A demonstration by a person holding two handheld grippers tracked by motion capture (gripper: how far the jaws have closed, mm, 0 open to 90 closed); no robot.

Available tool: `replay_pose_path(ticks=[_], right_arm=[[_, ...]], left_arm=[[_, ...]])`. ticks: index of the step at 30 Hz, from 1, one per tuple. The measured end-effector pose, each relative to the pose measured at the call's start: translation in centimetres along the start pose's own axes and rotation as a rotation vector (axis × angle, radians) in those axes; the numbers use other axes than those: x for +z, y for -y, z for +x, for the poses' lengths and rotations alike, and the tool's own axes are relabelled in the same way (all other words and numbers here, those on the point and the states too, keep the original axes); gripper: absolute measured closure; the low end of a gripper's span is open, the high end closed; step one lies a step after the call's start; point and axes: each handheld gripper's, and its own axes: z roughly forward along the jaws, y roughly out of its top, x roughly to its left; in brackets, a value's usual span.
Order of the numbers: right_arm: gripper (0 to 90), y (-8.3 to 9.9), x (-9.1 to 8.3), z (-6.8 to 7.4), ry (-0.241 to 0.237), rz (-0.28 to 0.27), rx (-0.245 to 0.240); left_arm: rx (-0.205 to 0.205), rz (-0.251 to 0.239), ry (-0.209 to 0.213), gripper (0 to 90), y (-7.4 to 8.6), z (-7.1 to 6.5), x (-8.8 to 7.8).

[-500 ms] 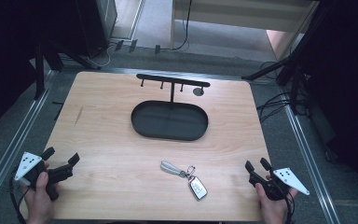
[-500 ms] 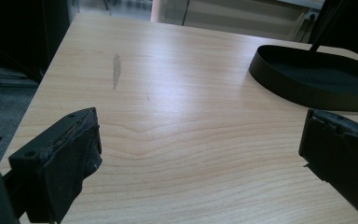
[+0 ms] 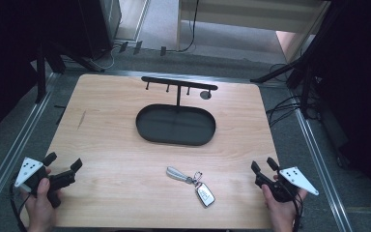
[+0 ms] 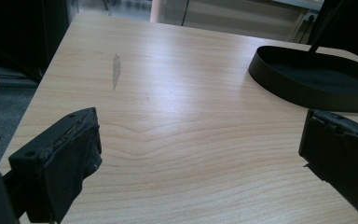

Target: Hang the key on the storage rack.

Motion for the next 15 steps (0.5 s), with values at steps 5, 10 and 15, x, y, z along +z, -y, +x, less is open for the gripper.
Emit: replay_pose_path(ticks=[5, 10, 15], right_arm=[[39.4, -1.2, 1.2, 2.1, -0.003, 0.062, -0.096], [39.5, -2.3, 2.3, 3.3, -0.024, 0.092, -0.152], [41.0, -3.3, 3.3, 4.3, -0.050, 0.109, -0.184]], left_arm=[[-0.003, 0.000, 0.002, 0.0, 0.0, 0.0, 0.0], [-0.005, 0.002, 0.003, 0.0, 0.0, 0.0, 0.0], [-0.005, 0.002, 0.003, 0.0, 0.0, 0.0, 0.0]])
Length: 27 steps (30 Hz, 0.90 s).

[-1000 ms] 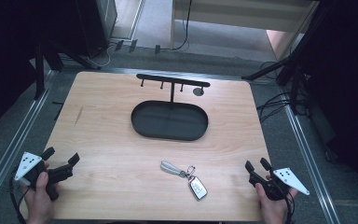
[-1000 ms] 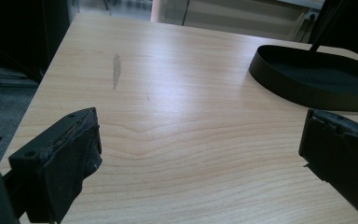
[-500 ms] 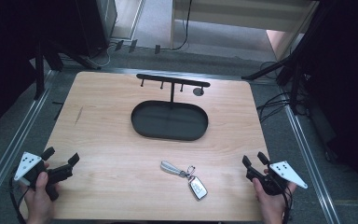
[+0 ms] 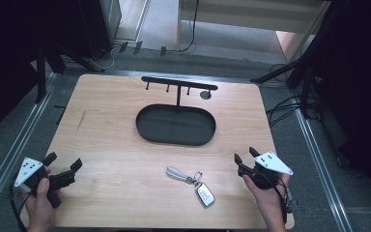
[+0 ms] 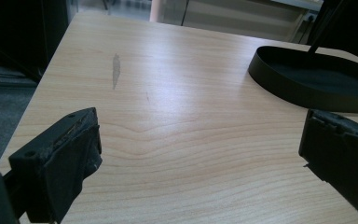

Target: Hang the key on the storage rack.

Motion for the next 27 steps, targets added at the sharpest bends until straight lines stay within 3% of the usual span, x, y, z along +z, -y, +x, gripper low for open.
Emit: replay_pose_path(ticks=[8, 17, 20, 21, 22, 27], right_arm=[[42.2, -2.7, 1.1, 1.1, -0.069, 0.064, -0.030], [48.4, -4.3, 2.4, 2.4, -0.139, 0.094, -0.125], [54.4, -4.8, 3.0, 3.0, -0.193, 0.125, -0.188], [54.4, -4.8, 3.0, 3.0, -0.193, 0.125, -0.188], [56.1, -5.0, 3.4, 3.5, -0.228, 0.152, -0.235], [55.8, -5.3, 4.0, 4.8, -0.289, 0.199, -0.306]], left_arm=[[-0.001, 0.000, 0.000, 0.0, 0.0, 0.0, 0.0], [0.000, 0.001, 0.002, 0.0, 0.0, 0.0, 0.0], [0.000, 0.001, 0.002, 0.0, 0.0, 0.0, 0.0], [0.000, 0.001, 0.002, 0.0, 0.0, 0.0, 0.0], [-0.001, 0.001, 0.003, 0.0, 0.0, 0.0, 0.0], [0.000, 0.001, 0.004, 0.0, 0.0, 0.0, 0.0]])
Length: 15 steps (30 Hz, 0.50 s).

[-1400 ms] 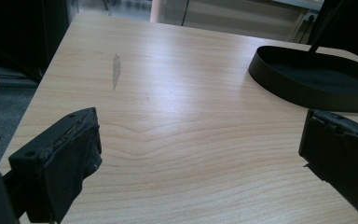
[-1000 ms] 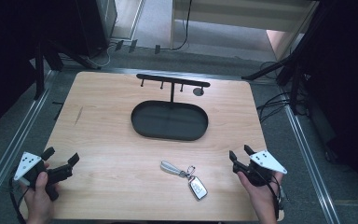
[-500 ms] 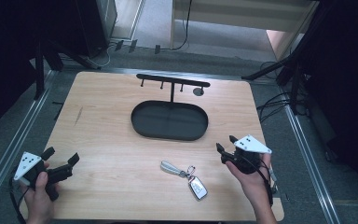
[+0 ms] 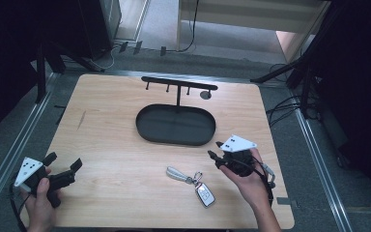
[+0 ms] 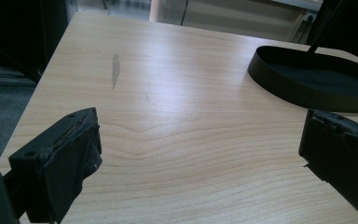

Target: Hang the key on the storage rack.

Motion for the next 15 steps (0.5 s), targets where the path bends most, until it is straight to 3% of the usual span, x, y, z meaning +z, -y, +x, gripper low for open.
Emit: replay_pose_path(ticks=[2, 6, 15], right_arm=[[56.0, -0.4, 0.7, 0.8, -0.035, 0.018, -0.023], [59.0, -0.9, 1.7, 1.7, -0.127, 0.062, -0.022], [64.4, -1.2, 3.8, 3.2, -0.247, 0.145, -0.026]], left_arm=[[0.000, 0.000, 0.000, 0.0, 0.0, 0.0, 0.0], [0.000, 0.000, 0.001, 0.0, 0.0, 0.0, 0.0], [-0.001, -0.001, 0.002, 0.0, 0.0, 0.0, 0.0]])
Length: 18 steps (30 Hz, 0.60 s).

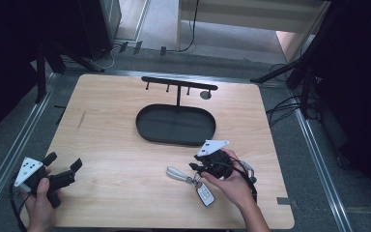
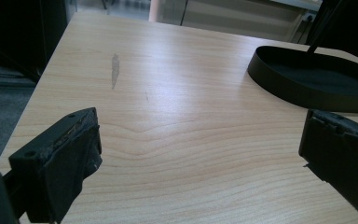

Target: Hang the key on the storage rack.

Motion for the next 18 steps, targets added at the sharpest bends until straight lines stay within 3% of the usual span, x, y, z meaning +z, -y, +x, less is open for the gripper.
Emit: replay_pose_path(ticks=[14, 18], right_arm=[[65.2, 0.7, 2.2, 1.0, -0.111, 0.074, -0.003], [65.0, 1.1, 2.6, 1.1, -0.124, 0.090, -0.009]], left_arm=[[0.001, 0.001, 0.001, 0.0, 0.0, 0.0, 0.0], [0.002, 0.001, 0.001, 0.0, 0.0, 0.0, 0.0]])
